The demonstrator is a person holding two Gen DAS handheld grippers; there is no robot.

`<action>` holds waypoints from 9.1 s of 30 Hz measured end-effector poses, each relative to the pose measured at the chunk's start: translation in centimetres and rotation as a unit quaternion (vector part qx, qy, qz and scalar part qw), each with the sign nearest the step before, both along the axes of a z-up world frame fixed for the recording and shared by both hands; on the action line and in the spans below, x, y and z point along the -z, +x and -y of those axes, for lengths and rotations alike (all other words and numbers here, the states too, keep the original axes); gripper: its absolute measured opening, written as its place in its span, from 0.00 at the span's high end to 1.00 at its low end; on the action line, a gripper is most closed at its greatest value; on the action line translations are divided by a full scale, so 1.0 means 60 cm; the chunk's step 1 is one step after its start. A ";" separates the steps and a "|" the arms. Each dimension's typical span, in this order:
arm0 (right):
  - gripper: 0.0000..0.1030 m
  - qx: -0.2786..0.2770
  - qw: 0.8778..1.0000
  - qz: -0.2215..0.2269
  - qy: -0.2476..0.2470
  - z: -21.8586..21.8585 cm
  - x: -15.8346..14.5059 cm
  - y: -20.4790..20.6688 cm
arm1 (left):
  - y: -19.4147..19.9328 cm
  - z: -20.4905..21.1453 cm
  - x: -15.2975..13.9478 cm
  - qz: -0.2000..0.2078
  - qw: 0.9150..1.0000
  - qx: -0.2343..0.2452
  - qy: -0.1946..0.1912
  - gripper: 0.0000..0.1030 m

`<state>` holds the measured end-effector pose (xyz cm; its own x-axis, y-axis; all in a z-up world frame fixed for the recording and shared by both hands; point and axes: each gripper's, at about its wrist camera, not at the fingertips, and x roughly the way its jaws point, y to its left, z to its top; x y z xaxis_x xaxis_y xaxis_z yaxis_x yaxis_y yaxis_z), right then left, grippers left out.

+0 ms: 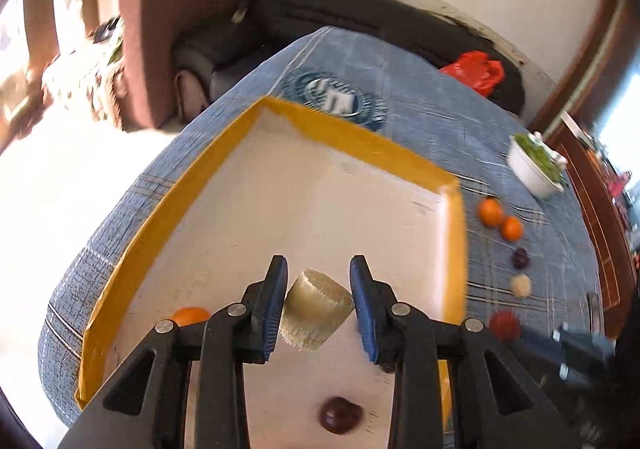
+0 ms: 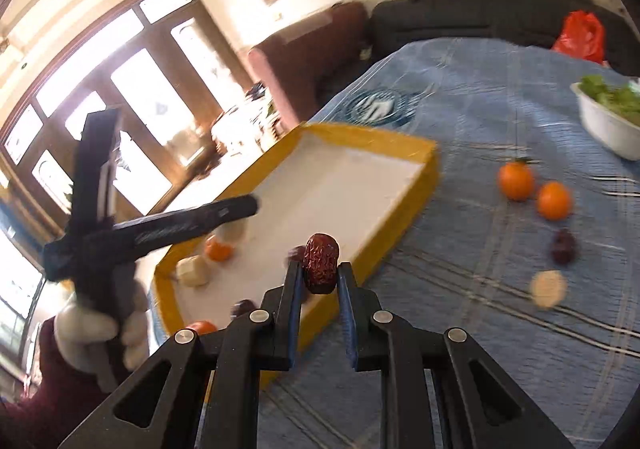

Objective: Organize fruits
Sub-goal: 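Carry the date and pale block into the tray and open both tools, then withdraw both open tools from the tray back over the table, then grasp the pale round slice with the right tool while the left tool grasps an orange, then carry the slice and orange into the tray and open both tools, then withdraw both open tools from the tray back over the table, then grasp the dark plum with the right tool while the left tool grasps the last orange, then carry the plum and orange into the tray and open both tools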

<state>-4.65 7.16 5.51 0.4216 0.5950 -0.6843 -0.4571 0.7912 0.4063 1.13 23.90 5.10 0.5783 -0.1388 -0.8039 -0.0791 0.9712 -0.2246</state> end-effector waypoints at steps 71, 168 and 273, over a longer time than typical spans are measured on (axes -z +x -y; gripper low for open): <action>0.66 0.157 0.978 0.019 -0.136 0.193 0.093 0.065 | 0.025 0.279 -0.026 0.047 0.993 0.111 0.020 0.23; 0.59 0.058 0.997 0.003 -0.045 0.040 -0.029 -0.068 | -0.282 0.130 -0.113 0.144 0.977 -0.057 0.148 0.21; 0.71 0.024 0.999 -0.027 -0.006 -0.007 0.032 0.056 | -0.069 0.010 0.036 0.032 0.994 -0.092 0.055 0.66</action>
<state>-1.28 7.58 3.57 0.4115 0.5656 -0.7147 -0.3952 0.8173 0.4193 -3.02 23.29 2.96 0.6368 0.0617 -0.7686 -0.2467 0.9607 -0.1274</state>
